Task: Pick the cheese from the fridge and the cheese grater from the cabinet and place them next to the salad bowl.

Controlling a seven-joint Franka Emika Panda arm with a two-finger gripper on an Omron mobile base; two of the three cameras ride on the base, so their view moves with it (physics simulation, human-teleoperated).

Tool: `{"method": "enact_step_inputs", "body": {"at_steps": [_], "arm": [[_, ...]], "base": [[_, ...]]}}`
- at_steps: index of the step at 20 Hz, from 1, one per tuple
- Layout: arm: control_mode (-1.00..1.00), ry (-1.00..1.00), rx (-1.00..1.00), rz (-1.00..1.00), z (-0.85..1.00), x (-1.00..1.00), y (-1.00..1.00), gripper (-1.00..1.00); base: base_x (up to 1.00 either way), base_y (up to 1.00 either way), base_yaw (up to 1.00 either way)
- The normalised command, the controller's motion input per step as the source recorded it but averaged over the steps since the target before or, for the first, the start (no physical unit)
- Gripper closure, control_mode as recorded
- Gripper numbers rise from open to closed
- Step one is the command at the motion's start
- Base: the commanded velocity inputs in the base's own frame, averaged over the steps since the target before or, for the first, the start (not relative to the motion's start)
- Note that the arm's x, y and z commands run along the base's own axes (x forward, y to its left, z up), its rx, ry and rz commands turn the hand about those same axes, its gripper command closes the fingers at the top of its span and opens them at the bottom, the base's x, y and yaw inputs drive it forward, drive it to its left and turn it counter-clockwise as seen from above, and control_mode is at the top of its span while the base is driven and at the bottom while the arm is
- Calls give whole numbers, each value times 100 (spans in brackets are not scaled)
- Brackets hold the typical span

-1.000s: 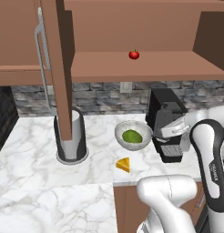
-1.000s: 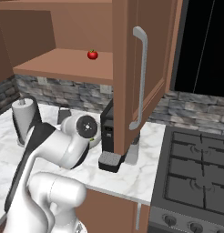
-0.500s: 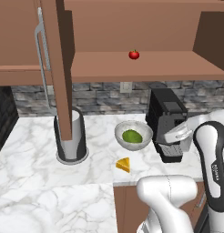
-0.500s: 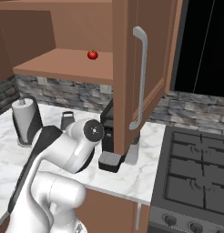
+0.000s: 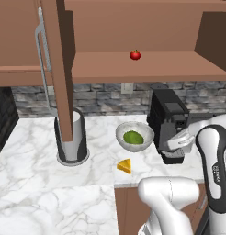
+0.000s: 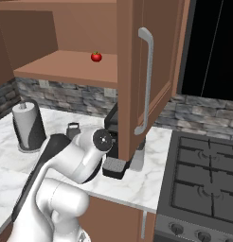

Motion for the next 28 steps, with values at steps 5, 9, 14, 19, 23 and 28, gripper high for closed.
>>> {"method": "enact_step_inputs", "body": {"at_steps": [5,9,14,19,23,28], "arm": [[-100,1,1,0,-24,-3,1,100],[-100,0,1,0,-28,-6,9,100],[-100,0,0,0,-34,0,14,100],[-100,-1,0,0,-29,0,13,100],[-100,-2,0,0,-24,0,7,100],[-100,-4,0,0,-15,0,0,100]], "base": [[0,0,0],[0,0,0],[0,0,0],[0,0,0],[0,0,0],[0,0,0]]}}
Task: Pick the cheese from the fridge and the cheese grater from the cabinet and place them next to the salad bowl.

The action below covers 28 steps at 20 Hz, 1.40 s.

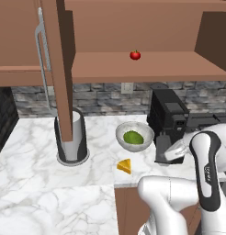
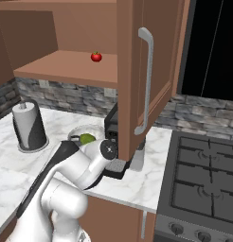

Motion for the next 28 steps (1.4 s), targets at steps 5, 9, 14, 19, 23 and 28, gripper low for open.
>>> {"method": "enact_step_inputs", "body": {"at_steps": [5,9,14,19,23,28], "arm": [[-100,-5,0,0,-12,0,0,100],[-100,-4,0,0,-11,0,0,100],[-100,-4,0,0,-8,5,0,100],[-100,-3,0,0,-9,9,0,100],[-100,-5,0,0,-11,8,0,100],[-100,-3,0,0,-13,9,0,100]], "base": [[0,0,0],[0,0,0],[0,0,0],[0,0,0],[0,0,0],[0,0,0]]}}
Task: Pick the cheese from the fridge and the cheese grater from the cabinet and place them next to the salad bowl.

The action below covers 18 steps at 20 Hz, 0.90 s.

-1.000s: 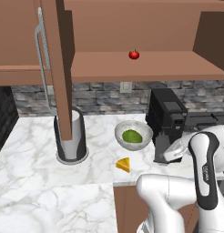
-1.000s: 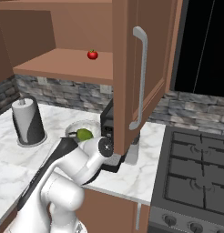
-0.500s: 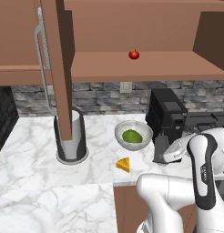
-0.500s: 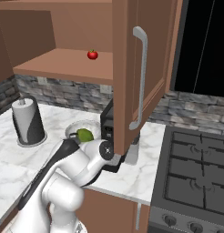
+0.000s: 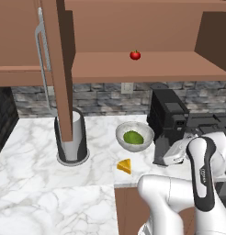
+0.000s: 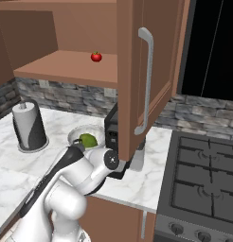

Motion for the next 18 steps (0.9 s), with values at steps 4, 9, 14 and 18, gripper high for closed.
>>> {"method": "enact_step_inputs", "body": {"at_steps": [4,9,14,18], "arm": [[-100,0,0,0,-14,11,1,100],[-100,0,0,0,-15,10,4,100],[-100,0,0,0,-15,13,4,100],[-100,0,0,1,-18,0,8,100]], "base": [[0,0,0],[0,0,0],[0,0,0],[0,0,0]]}}
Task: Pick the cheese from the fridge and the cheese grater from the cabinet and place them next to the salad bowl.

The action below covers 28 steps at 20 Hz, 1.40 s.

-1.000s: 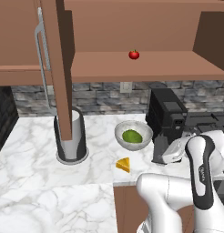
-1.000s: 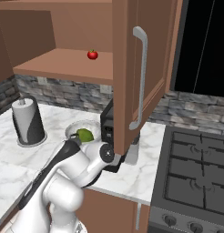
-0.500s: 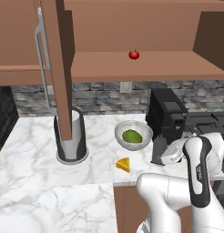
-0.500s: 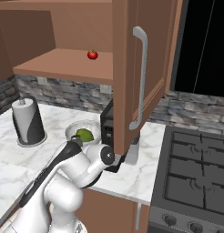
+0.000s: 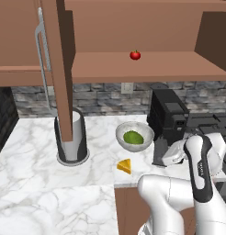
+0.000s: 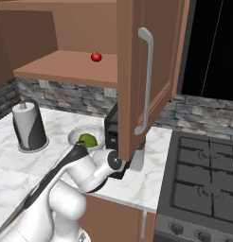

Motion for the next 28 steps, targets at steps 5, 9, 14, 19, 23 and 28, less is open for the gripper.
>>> {"method": "enact_step_inputs", "body": {"at_steps": [5,9,14,19,23,28], "arm": [[-100,0,0,2,-24,0,7,100],[-100,-4,0,0,-19,1,5,100],[-100,-8,0,0,-22,1,11,100],[-100,-7,0,0,-25,1,14,100],[-100,-4,0,0,-24,4,15,100],[-100,-4,0,0,-21,8,16,100]], "base": [[0,0,0],[0,0,0],[0,0,0],[0,0,0],[0,0,0],[0,0,0]]}}
